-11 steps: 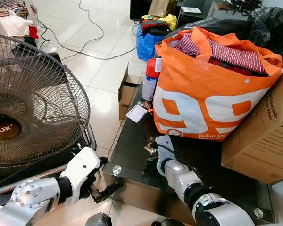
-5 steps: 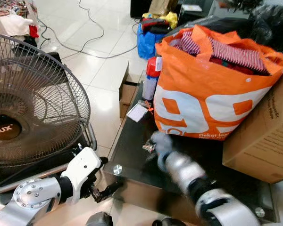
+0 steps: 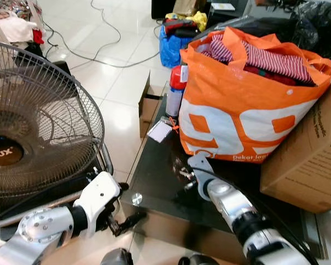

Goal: Hang keys on a hook

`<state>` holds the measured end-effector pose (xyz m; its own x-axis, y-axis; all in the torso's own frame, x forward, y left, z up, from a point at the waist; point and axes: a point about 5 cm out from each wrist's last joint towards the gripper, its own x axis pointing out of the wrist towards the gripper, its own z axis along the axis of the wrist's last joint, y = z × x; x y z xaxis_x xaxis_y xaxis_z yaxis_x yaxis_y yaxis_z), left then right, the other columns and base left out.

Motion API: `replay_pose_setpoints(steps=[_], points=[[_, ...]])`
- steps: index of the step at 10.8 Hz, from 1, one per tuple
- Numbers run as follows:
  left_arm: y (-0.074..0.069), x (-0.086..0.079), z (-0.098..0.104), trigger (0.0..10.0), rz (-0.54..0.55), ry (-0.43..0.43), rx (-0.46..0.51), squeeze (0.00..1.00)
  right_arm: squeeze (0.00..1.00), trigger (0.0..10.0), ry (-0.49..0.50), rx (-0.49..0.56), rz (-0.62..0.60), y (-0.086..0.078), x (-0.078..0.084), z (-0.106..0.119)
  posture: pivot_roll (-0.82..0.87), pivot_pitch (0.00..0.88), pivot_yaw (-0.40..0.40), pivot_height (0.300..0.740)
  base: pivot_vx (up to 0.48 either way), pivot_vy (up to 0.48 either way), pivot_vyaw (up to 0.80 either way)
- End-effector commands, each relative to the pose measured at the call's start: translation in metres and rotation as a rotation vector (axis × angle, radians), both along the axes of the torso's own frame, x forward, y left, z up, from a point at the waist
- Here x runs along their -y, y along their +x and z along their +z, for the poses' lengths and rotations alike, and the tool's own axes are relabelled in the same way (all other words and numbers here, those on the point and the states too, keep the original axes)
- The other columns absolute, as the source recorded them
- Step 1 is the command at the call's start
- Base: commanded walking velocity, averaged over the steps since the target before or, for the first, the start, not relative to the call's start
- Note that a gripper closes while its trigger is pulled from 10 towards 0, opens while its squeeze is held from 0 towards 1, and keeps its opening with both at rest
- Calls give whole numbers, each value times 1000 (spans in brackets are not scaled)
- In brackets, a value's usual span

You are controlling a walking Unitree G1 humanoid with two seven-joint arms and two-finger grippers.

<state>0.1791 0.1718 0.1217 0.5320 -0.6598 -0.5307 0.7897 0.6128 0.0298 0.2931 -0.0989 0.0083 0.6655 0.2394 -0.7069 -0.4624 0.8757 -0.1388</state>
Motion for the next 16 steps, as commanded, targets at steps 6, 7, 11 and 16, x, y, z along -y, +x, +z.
replay_pose_setpoints(steps=[6,7,11,16], points=[[0,1,-2,10000,-9,10,-6,0,1000,10000,-21,-67,4,-5,9,1,18,107,-58,740,0,0,0],[1,0,-2,10000,-8,11,-6,0,1000,10000,-23,-73,3,-6,8,1,17,108,-56,740,0,0,0],[1,-1,-1,10000,-10,14,-6,0,0,10000,62,-51,-63,-7,2,0,25,114,-54,740,0,0,0],[0,-1,0,10000,-20,21,-8,0,0,10000,-42,37,-47,-2,0,-4,32,124,-46,740,0,0,0]])
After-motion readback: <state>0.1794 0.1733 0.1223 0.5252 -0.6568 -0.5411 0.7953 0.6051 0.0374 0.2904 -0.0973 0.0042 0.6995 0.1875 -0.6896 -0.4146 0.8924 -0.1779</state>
